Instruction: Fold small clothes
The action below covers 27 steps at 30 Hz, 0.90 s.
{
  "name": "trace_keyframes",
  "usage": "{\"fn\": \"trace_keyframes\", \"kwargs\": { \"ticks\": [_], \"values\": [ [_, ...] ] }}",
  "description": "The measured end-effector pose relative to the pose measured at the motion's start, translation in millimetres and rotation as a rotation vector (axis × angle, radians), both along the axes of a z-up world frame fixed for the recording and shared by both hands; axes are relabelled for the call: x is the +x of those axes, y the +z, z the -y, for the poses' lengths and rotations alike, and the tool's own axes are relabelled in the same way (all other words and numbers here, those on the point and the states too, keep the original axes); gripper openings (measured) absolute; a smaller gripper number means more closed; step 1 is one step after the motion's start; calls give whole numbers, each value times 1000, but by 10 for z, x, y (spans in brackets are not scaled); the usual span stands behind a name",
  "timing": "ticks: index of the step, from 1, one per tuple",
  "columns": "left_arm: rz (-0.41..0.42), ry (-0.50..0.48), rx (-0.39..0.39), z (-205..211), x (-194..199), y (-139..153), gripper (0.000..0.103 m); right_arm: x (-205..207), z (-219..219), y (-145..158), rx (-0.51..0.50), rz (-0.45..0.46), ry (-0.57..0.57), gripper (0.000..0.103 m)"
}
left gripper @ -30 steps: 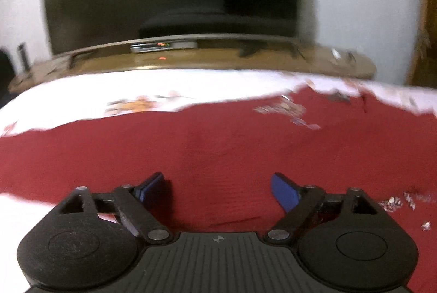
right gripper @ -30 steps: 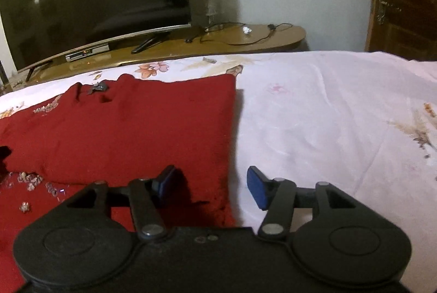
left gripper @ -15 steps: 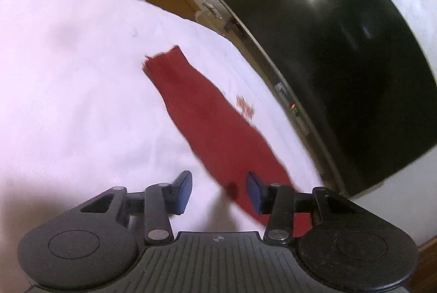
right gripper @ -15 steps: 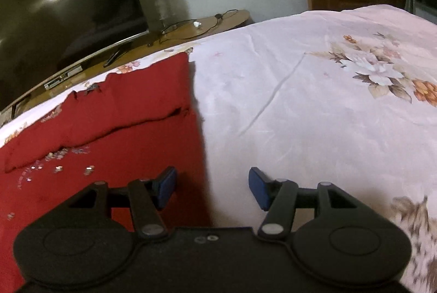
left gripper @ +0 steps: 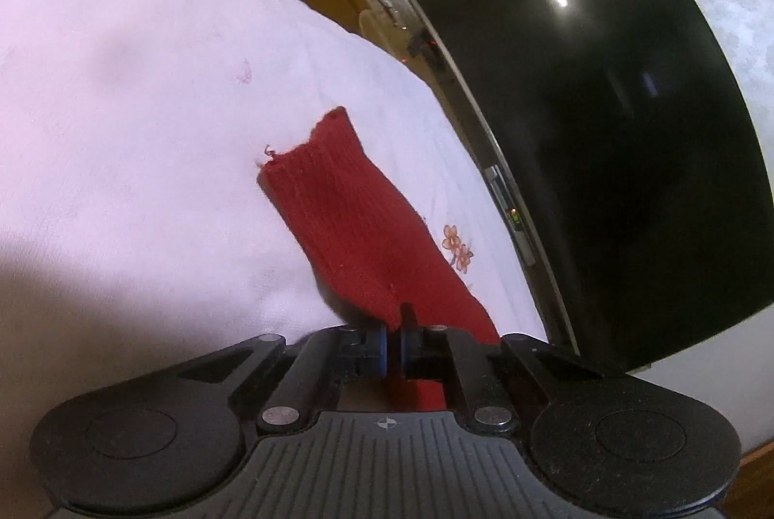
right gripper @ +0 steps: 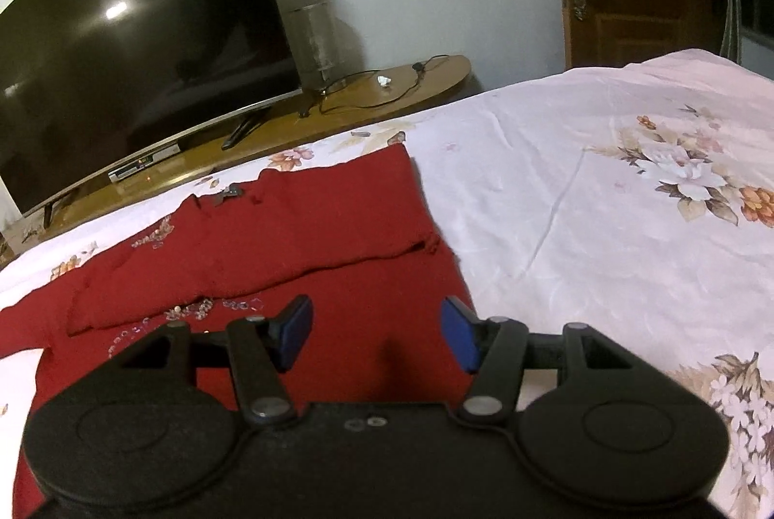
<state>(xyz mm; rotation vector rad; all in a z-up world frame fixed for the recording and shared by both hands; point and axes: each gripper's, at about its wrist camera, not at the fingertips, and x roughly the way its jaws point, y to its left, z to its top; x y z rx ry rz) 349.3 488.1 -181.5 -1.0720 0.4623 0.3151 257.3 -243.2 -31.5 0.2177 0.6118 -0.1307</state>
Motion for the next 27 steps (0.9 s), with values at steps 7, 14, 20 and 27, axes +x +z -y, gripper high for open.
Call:
{"fn": "trace_keyframes", "kwargs": {
  "ticks": [7,14,20,27],
  "values": [
    [-12,-8,151,157,151,222,4,-76,17,57,-6,11,-13,58],
    [43,-114,340,755,250,699,4,-50,195,-50,28,6,-29,58],
    [78,-252,414,1494,459,996,4,84,302,-173,60,-8,-11,58],
    [82,-414,455,2494,823,987,4,83,517,-222,67,-13,-17,58]
  ]
}}
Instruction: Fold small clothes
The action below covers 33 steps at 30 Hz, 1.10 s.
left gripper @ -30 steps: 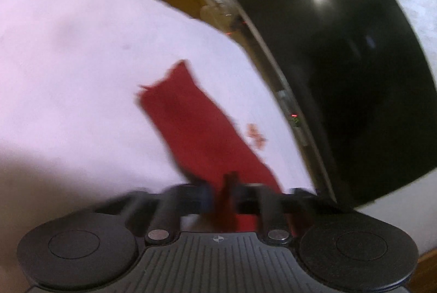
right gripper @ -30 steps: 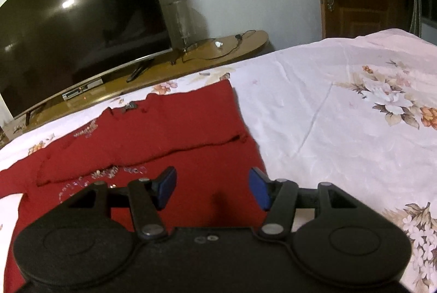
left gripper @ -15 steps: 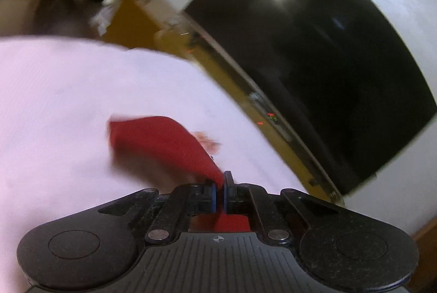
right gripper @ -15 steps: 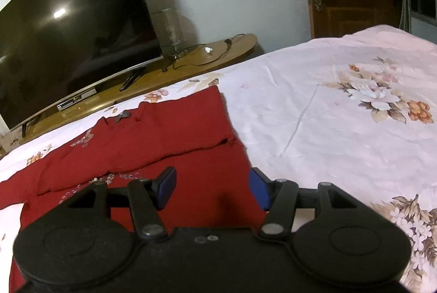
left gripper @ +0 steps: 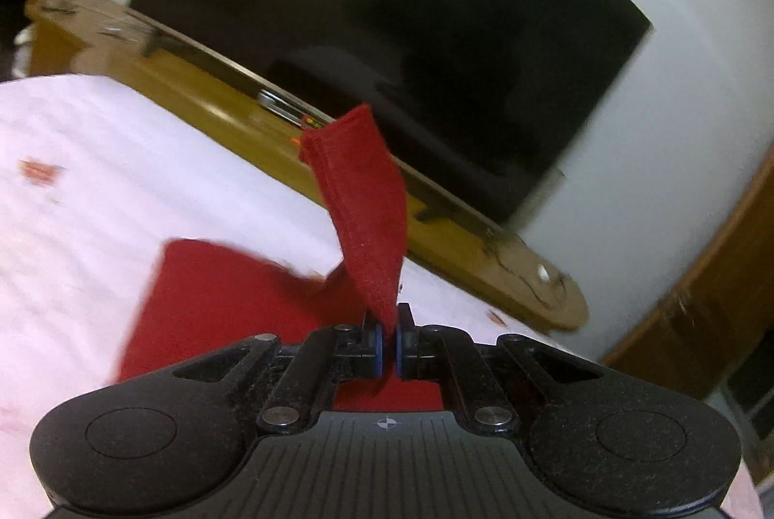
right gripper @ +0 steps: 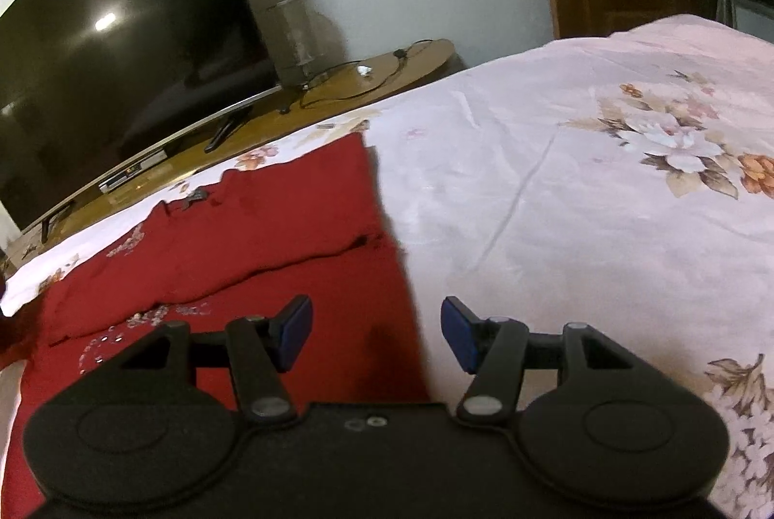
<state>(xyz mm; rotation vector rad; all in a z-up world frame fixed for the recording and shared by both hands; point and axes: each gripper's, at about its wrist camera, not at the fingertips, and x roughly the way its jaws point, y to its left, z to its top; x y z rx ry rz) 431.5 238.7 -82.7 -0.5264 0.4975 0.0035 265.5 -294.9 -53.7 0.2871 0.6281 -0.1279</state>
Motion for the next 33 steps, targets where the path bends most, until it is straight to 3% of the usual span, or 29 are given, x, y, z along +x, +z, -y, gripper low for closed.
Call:
{"fn": "trace_keyframes", "kwargs": {
  "ticks": [8,19,21,23,24,25,27,30,33],
  "values": [
    [-31,-137,14,823,158,-107,4,-111,288,-40,-6,-10,-25,58],
    [-117,-263,121,1693,161,-344,5,-158,504,-139,16,-37,-46,58],
    [-154,-293,169,1858,255,-437,5,-131,499,-127,20,-38,-40,60],
    [-133,-322,174,2019,264,-513,5,-89,460,-102,22,-34,-27,65],
    [-114,-320,210,2076,214,-511,10,-63,430,-86,23,-31,-18,66],
    [-98,-327,241,2135,170,-494,31,-34,395,-64,25,-25,-7,68],
    [-60,-363,220,2192,108,-404,64,33,312,-16,28,-14,17,68],
    [0,-353,286,2185,-110,-257,68,200,149,41,53,2,67,68],
    [-6,-293,254,1856,-344,-206,66,426,-25,41,125,6,114,68]
  ]
}}
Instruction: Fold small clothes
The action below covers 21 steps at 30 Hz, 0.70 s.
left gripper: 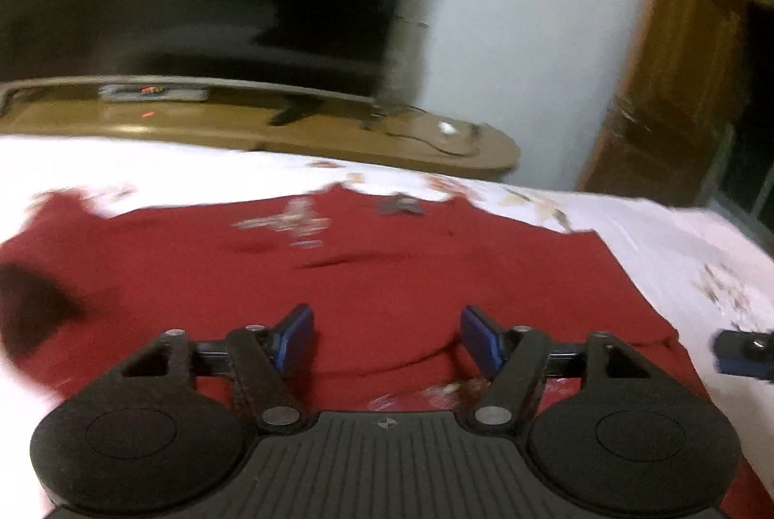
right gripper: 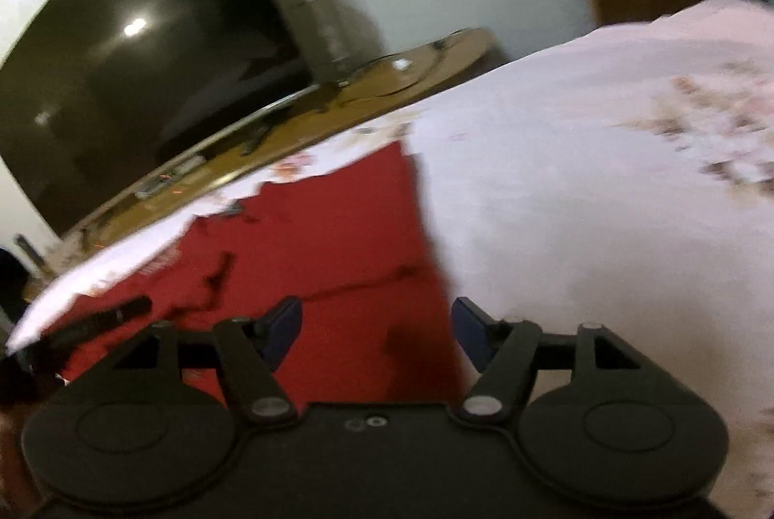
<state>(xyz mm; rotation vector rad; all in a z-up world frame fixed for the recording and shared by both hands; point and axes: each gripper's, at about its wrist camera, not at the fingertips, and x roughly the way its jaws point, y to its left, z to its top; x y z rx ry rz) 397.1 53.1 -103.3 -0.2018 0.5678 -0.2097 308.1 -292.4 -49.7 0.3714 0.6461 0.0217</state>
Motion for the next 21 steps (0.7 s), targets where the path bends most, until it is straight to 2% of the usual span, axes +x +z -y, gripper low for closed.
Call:
{"fn": "trace_keyframes", "kwargs": {
  "ticks": [1,2,7,13,15,16,18,19,21],
  "values": [
    [-2,31,0,-142,-39,6,59,98,-69,-21,40,-7,14,68],
    [-5,67,0,-293,-102,-11,57,192,-141,-46,86,-15,31,67],
    [-61,224,-9,-956,-360,-164,56,612,-570,-199,277,-45,121,63],
    [-103,269,-23,-1240,-322,-380,56,1035,-893,-482,414,-137,145,57],
    [-100,264,-32,-1268,-304,-398,56,1086,-919,-515,437,-134,131,57],
    [-100,261,-36,-1285,-293,-397,56,1106,-922,-506,436,-128,131,54],
    [-99,258,-45,-1299,-264,-406,56,1157,-954,-470,410,-123,131,42],
    [-100,256,-50,-1313,-248,-415,56,1174,-966,-458,391,-121,134,30],
    [-99,250,-45,-1300,-199,-450,56,1191,-1021,-412,329,-109,149,15]
  ]
}}
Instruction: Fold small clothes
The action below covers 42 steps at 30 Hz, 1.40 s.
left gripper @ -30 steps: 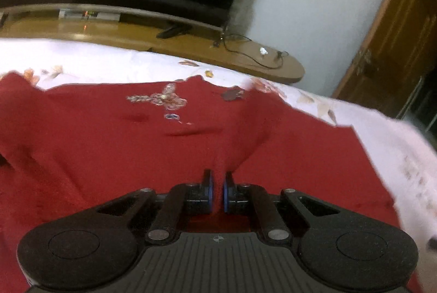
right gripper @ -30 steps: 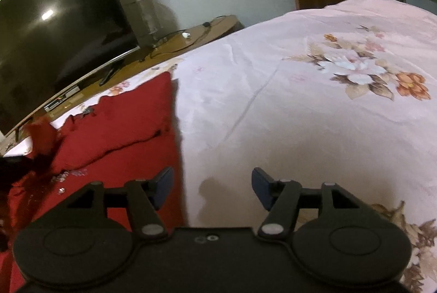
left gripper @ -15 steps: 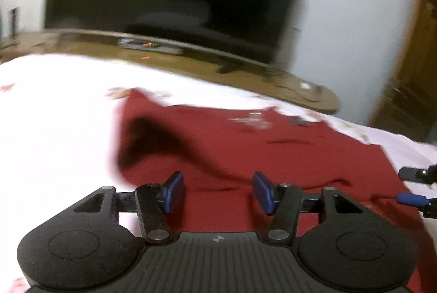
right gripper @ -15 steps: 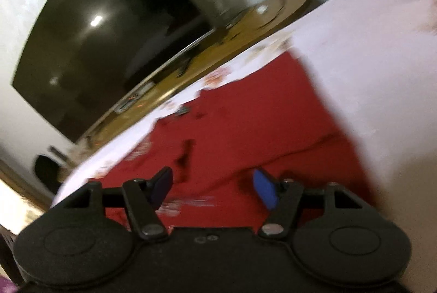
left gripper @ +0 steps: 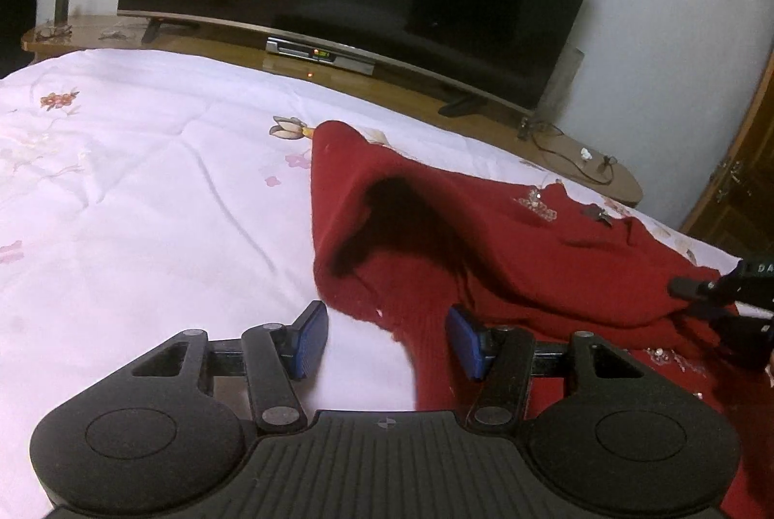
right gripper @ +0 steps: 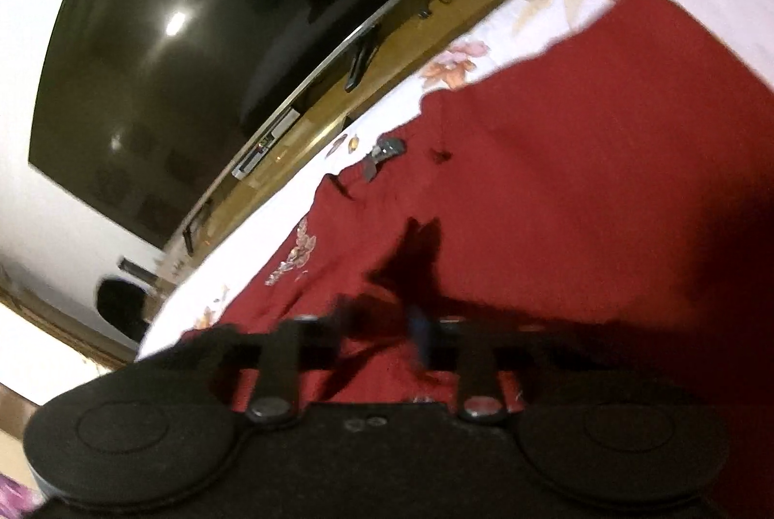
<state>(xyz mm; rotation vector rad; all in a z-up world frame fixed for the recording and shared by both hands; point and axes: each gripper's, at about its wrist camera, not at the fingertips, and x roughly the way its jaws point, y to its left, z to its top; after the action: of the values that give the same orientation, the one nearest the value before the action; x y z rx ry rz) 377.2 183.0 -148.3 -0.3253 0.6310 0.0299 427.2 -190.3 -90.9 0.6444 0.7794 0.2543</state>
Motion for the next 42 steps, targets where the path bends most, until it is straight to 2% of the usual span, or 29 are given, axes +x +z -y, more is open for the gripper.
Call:
{"fn": "trace_keyframes", "kwargs": {
  "ticks": [6,10,11,12,14,16,17,18,22,28,30,31,34,36,39,40,41,42],
  "values": [
    [-1,-26,41,63,16,0,56,-138,17,405,-212,169,8,12],
    [-3,-35,59,97,34,17,55,-170,211,558,-297,215,-18,12],
    [-2,-36,62,96,33,23,50,-166,258,571,-316,218,-25,12],
    [-6,-32,69,96,39,21,41,-143,296,565,-328,216,-33,12],
    [-8,-25,61,65,52,25,32,-146,407,564,-333,208,-41,12],
    [-13,-26,58,46,81,20,18,-140,457,540,-348,203,-42,12],
    [-14,-34,50,38,96,18,15,-119,472,523,-353,202,-37,12],
    [-15,-41,47,39,109,13,6,-118,484,521,-361,202,-32,12],
    [-10,-50,61,86,123,9,4,-111,407,572,-409,234,3,12],
    [0,-50,61,85,124,0,3,-232,410,859,-441,338,9,12],
    [-10,-55,63,81,142,-10,3,-240,502,826,-461,326,-19,12],
    [-14,-56,64,76,149,-11,3,-220,563,757,-466,302,-30,8],
    [-21,-61,76,94,167,0,3,-101,780,388,-496,150,-67,6],
    [-21,-62,79,102,172,8,3,-75,893,182,-472,79,-75,5],
    [-19,-62,82,114,177,9,3,-136,969,112,-406,71,-76,5],
    [-18,-62,83,117,181,7,3,-152,991,141,-362,81,-73,9],
    [-18,-62,84,121,179,2,3,-184,1005,168,-313,93,-74,27],
    [-18,-62,85,122,180,-1,3,-212,1018,199,-262,106,-79,37]
  ]
}}
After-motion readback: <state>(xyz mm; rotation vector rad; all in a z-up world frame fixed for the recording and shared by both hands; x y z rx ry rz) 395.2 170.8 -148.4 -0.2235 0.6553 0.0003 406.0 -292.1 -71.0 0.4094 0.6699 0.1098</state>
